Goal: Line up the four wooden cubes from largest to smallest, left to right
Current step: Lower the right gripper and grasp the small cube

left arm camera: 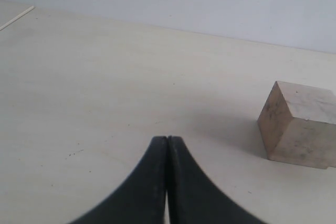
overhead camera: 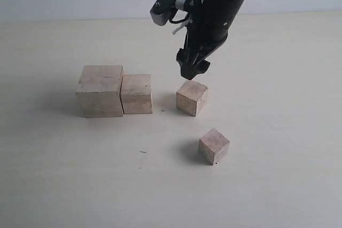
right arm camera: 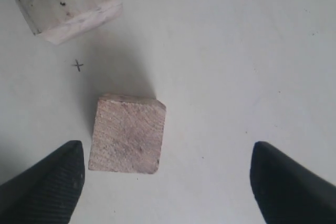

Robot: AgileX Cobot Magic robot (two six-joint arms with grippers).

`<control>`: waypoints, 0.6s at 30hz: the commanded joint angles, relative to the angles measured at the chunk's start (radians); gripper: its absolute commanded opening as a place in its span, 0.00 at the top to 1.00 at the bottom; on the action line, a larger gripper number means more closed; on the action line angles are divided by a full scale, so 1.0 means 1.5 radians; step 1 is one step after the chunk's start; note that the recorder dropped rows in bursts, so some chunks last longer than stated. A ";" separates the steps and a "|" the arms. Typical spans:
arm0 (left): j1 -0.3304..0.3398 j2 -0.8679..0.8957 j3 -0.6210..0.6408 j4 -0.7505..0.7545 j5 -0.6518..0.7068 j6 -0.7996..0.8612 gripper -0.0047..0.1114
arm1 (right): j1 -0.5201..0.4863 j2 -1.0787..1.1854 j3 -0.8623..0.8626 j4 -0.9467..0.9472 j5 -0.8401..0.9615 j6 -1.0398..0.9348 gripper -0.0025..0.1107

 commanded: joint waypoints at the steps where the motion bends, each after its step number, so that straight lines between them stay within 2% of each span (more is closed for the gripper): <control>1: -0.005 -0.003 0.003 0.001 -0.006 0.000 0.96 | -0.003 0.010 0.024 0.022 -0.060 0.006 0.27; 18: -0.005 -0.003 0.003 0.001 -0.006 0.000 0.96 | -0.003 0.078 0.029 0.022 -0.037 0.034 0.27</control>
